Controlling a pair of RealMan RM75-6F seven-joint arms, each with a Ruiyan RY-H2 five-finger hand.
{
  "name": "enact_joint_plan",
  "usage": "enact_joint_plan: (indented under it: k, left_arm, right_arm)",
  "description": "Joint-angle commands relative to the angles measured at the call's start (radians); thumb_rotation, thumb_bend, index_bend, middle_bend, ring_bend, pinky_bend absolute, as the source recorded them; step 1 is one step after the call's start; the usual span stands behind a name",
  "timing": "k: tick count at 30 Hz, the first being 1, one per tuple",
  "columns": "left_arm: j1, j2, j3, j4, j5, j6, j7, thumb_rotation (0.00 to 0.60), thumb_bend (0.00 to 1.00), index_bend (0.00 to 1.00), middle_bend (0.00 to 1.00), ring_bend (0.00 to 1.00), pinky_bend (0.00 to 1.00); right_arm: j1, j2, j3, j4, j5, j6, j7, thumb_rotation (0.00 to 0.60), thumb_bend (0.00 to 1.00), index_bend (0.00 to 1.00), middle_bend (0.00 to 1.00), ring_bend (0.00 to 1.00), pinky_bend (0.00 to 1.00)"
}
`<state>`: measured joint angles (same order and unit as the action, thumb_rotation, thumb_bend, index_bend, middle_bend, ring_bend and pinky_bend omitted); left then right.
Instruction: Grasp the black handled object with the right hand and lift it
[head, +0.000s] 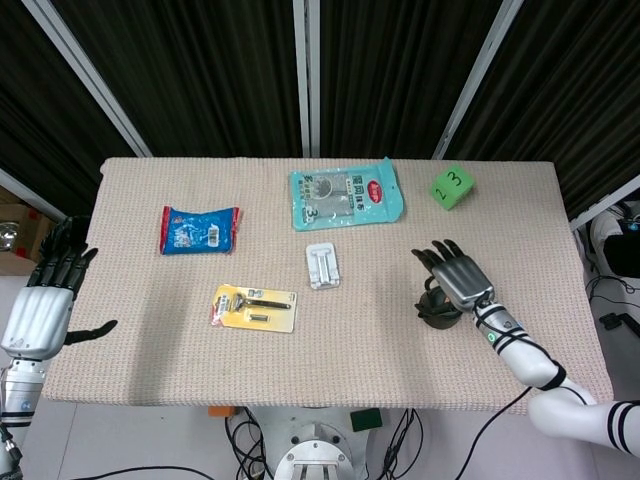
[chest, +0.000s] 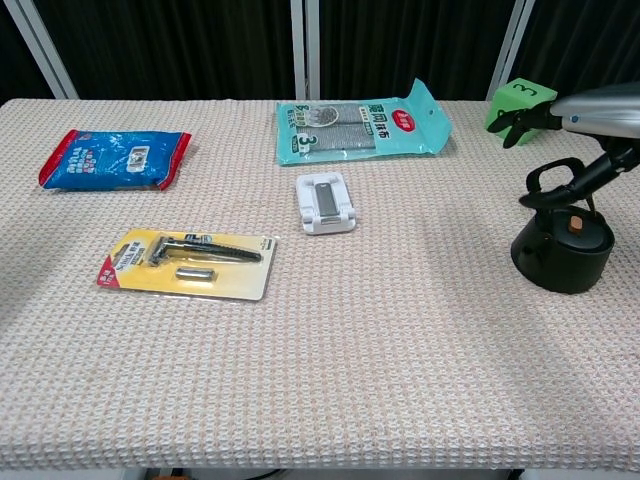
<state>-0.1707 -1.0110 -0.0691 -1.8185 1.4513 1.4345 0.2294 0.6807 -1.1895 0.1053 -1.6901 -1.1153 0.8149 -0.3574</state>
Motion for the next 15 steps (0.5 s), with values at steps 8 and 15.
enact_joint_plan:
  k: [8, 15]
  left_arm:
    - [0.002, 0.002, 0.000, 0.001, 0.001, 0.003, -0.004, 0.460, 0.00, 0.06, 0.02, 0.02, 0.13]
    - [0.002, 0.003, -0.001, 0.003, 0.002, 0.004, -0.009, 0.473, 0.00, 0.06, 0.02, 0.02, 0.13]
  right_arm:
    - [0.047, -0.003, -0.001, 0.013, 0.038, -0.045, -0.006, 0.316, 0.60, 0.38, 0.35, 0.24, 0.00]
    - [0.064, -0.018, -0.011, 0.027, 0.063, -0.052, -0.009, 0.314, 0.60, 0.43, 0.38, 0.31, 0.03]
